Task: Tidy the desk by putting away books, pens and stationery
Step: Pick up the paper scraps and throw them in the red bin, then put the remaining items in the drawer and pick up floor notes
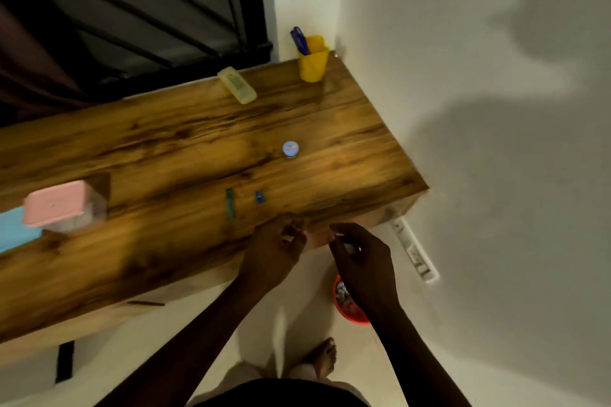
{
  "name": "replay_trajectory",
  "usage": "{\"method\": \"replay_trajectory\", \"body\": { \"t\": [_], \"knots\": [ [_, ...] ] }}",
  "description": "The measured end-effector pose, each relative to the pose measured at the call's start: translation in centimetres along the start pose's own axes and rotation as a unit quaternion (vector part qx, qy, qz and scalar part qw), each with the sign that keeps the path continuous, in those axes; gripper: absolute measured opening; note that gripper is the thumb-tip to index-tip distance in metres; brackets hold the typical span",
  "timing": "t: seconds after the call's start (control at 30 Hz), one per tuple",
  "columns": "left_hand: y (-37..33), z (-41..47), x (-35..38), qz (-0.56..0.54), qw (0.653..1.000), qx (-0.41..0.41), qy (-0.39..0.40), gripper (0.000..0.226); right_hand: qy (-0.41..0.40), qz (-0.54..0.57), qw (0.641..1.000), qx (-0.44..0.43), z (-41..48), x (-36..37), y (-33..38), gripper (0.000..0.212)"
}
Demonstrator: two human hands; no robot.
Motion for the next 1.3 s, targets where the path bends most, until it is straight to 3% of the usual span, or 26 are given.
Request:
{"method": "replay_trajectory", "body": {
  "t": [0.3, 0.43, 0.63, 0.8, 0.87, 0.97, 1.17, 1.3],
  "knots": [
    [7.0, -7.3, -10.5, -0.001, 0.988, -0.062, -0.142, 0.010, 0.131, 0.004, 0.986, -0.107, -2.5, 12.0, 5.5, 0.011],
    [12.5, -12.4, -17.2, 0.005, 0.971, -0.111, -0.213, 0.012, 0.215, -0.004, 0.967, -0.136, -5.7, 20.2, 7.7, 0.021],
    [19.0, -19.8, -24.2, 0.020, 0.947, -0.152, -0.284, 0.007, 0.302, 0.000, 0.946, -0.120, -10.3, 28.6, 8.8, 0.004],
    [24.5, -26.3, -29.0, -0.018, 0.912, -0.207, -0.353, 0.013, 0.384, -0.054, 0.912, -0.131, -14.5, 36.5, 9.2, 0.006],
    [26.9, -28.5, -29.9, -0.023, 0.898, -0.235, -0.370, 0.015, 0.421, -0.061, 0.898, -0.112, -15.8, 39.2, 8.6, 0.019],
    [30.9, -31.2, -30.8, -0.065, 0.865, -0.293, -0.402, 0.013, 0.470, -0.050, 0.879, -0.060, -17.4, 42.9, 7.8, 0.022],
    [38.7, -35.0, -31.5, -0.172, 0.789, -0.421, -0.412, 0.010, 0.539, -0.074, 0.839, -0.003, -19.9, 49.2, 5.6, 0.015],
    [42.2, -36.9, -32.0, -0.219, 0.744, -0.461, -0.431, 0.012, 0.564, -0.047, 0.814, 0.128, -21.3, 53.0, 3.3, 0.009]
  ]
}}
Point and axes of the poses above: each hand's wrist, its own z-axis towards the middle knuckle, its own x-axis out of the palm, y = z × x, the point moved 6 cm from there along z, towards the middle knuckle, and after that the axes turned 14 degrees about z, right-handed, at the moved point
